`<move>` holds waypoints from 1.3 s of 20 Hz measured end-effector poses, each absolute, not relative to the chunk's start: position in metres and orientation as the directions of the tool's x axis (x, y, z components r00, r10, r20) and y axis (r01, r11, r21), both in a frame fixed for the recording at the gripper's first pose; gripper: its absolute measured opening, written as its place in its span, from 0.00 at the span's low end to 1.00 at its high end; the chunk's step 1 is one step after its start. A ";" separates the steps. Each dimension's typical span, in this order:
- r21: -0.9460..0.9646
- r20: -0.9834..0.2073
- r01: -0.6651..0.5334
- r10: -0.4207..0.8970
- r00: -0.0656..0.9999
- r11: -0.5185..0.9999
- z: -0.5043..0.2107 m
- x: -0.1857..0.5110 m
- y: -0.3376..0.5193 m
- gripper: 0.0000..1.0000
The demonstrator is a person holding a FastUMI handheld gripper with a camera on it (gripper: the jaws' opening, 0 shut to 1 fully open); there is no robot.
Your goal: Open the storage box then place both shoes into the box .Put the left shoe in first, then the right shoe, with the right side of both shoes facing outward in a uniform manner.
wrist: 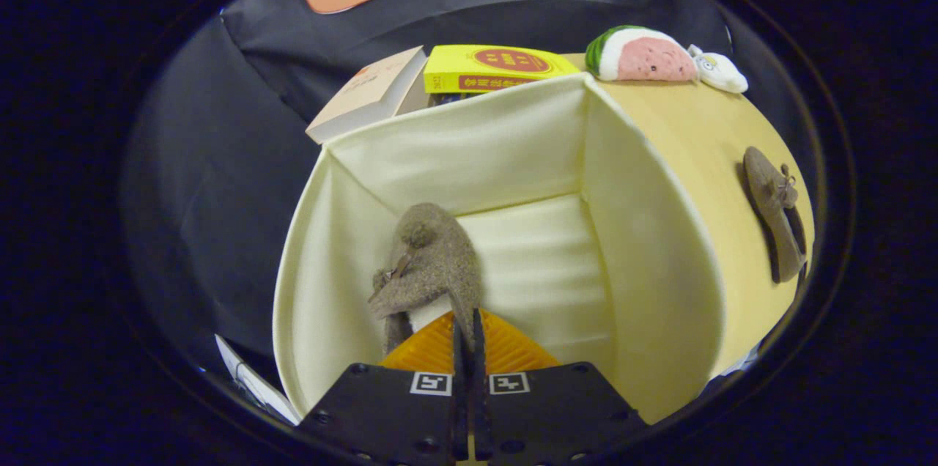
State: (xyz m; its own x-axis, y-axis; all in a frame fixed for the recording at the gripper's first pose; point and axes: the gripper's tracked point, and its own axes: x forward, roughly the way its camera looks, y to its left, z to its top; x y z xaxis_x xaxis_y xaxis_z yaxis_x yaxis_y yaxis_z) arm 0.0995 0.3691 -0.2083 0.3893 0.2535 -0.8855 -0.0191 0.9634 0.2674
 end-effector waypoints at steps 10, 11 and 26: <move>0.294 -0.892 -0.164 0.331 0.307 0.942 -0.201 0.081 0.381 0.44; 0.295 -0.889 -0.178 0.338 0.309 0.939 -0.194 0.079 0.380 0.49; 0.204 -0.811 -0.281 0.323 0.488 0.938 -0.068 0.071 0.254 0.90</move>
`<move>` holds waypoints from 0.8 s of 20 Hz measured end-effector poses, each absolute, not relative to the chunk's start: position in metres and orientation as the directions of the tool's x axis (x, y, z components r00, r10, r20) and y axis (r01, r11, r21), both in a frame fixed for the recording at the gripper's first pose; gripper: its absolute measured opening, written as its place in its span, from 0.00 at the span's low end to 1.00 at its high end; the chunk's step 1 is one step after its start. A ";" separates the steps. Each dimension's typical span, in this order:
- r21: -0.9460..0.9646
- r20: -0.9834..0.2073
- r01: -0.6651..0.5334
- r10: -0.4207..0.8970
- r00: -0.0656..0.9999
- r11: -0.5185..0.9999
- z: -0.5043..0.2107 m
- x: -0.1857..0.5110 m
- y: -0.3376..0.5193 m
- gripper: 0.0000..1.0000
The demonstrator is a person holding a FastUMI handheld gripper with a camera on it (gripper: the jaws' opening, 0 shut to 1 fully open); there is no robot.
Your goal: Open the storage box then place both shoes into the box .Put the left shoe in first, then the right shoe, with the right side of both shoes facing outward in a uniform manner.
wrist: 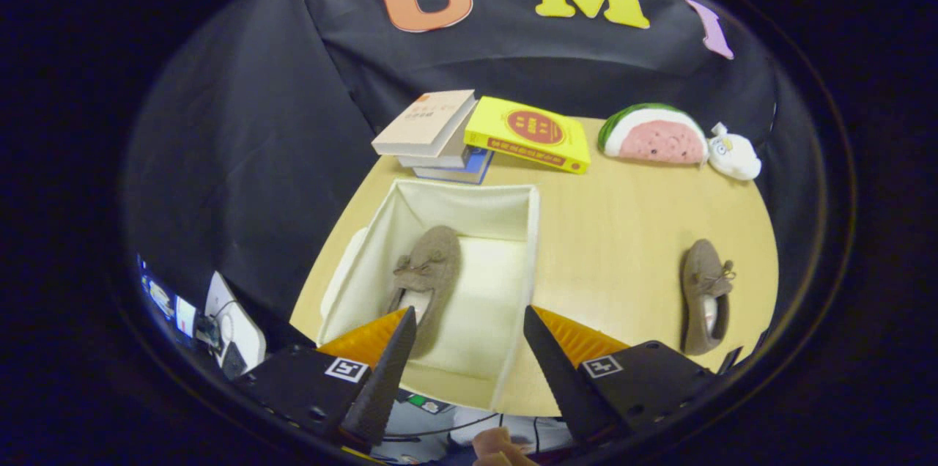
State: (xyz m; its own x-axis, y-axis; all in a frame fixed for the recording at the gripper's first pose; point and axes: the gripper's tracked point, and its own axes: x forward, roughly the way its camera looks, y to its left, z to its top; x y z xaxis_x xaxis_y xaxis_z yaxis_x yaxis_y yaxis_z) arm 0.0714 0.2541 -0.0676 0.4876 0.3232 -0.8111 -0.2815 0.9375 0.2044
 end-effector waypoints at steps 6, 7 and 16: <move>0.220 -0.810 -0.261 0.325 0.488 0.940 -0.060 0.060 0.174 0.90; 0.232 -0.811 -0.252 0.330 0.483 0.940 -0.063 0.060 0.162 0.90; 0.177 -0.846 -0.151 0.229 0.482 0.973 -0.120 0.079 -0.007 0.90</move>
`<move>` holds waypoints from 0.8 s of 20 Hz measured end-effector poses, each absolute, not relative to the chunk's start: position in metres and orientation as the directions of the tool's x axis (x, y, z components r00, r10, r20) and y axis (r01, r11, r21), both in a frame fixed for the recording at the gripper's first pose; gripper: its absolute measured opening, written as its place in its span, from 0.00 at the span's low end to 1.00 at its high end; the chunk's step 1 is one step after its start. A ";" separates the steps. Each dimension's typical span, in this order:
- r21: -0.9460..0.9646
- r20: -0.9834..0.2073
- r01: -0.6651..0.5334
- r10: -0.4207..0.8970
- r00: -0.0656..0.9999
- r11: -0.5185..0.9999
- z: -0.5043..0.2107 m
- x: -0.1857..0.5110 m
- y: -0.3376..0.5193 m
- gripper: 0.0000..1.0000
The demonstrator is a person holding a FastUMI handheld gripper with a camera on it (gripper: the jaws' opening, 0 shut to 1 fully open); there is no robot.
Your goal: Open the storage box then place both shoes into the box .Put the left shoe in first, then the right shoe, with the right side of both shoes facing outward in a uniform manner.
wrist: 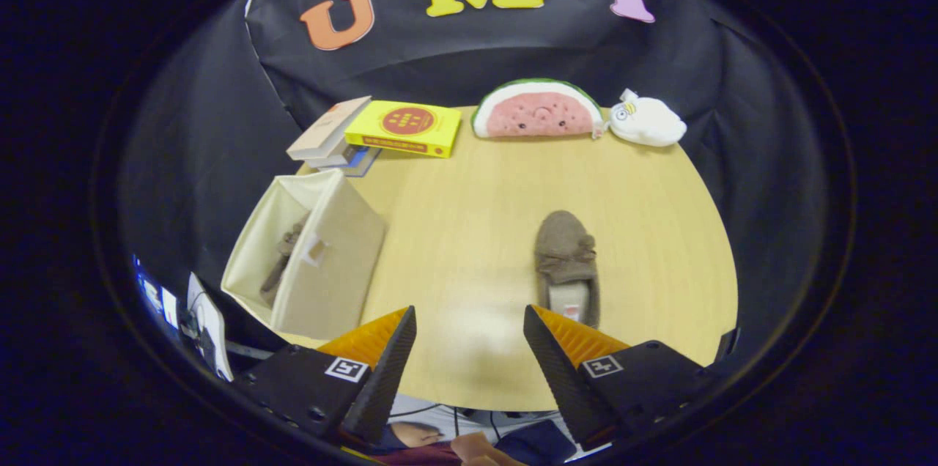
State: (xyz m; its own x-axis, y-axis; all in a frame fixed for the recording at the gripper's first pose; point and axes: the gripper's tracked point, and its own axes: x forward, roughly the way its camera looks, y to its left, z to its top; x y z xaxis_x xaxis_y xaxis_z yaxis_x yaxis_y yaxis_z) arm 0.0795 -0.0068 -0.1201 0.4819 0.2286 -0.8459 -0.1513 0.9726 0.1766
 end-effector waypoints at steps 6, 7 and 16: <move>0.131 -0.888 -0.074 0.150 0.435 0.989 -0.181 0.107 -0.117 0.90; 0.147 -0.893 -0.077 0.166 0.419 0.986 -0.189 0.109 -0.123 0.90; 0.214 -0.941 -0.071 0.225 0.252 0.974 -0.249 0.134 -0.117 0.73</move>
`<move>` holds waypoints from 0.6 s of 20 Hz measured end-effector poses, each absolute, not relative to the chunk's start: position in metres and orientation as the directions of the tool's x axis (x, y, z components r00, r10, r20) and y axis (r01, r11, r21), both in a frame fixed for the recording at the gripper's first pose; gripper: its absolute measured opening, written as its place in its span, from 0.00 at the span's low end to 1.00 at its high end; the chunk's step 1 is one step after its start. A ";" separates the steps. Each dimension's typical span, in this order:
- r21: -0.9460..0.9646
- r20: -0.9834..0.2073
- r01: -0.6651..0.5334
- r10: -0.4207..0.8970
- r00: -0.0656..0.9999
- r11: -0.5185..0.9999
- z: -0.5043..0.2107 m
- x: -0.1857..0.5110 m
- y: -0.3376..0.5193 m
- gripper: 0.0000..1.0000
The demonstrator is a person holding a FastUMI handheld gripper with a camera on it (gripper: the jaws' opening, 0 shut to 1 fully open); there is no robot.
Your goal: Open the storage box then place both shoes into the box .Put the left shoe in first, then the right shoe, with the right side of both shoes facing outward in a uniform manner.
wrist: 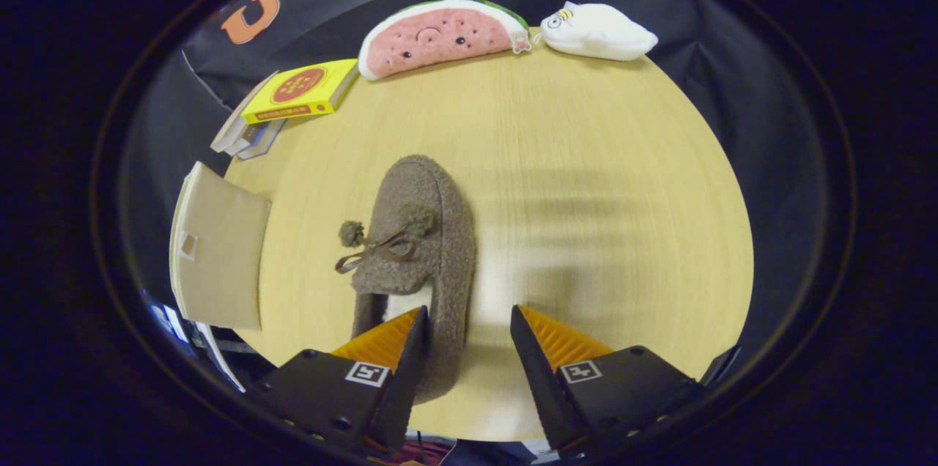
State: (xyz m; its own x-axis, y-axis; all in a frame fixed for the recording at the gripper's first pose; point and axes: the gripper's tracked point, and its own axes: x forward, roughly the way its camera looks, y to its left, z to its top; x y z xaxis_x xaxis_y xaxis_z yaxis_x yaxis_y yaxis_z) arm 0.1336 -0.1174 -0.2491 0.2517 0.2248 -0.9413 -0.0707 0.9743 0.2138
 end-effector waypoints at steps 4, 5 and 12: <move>0.275 -0.932 -0.120 0.295 0.209 0.954 -0.259 0.134 -0.104 0.35; 0.276 -0.934 -0.114 0.295 0.203 0.954 -0.262 0.134 -0.103 0.31; 0.281 -0.914 -0.172 0.318 0.251 0.944 -0.266 0.137 -0.099 0.01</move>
State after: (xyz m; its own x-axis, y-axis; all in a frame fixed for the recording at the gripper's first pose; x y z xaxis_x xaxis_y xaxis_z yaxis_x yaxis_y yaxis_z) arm 0.1368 -0.0993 -0.2656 0.2512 0.3182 -0.9141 -0.1723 0.9440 0.2812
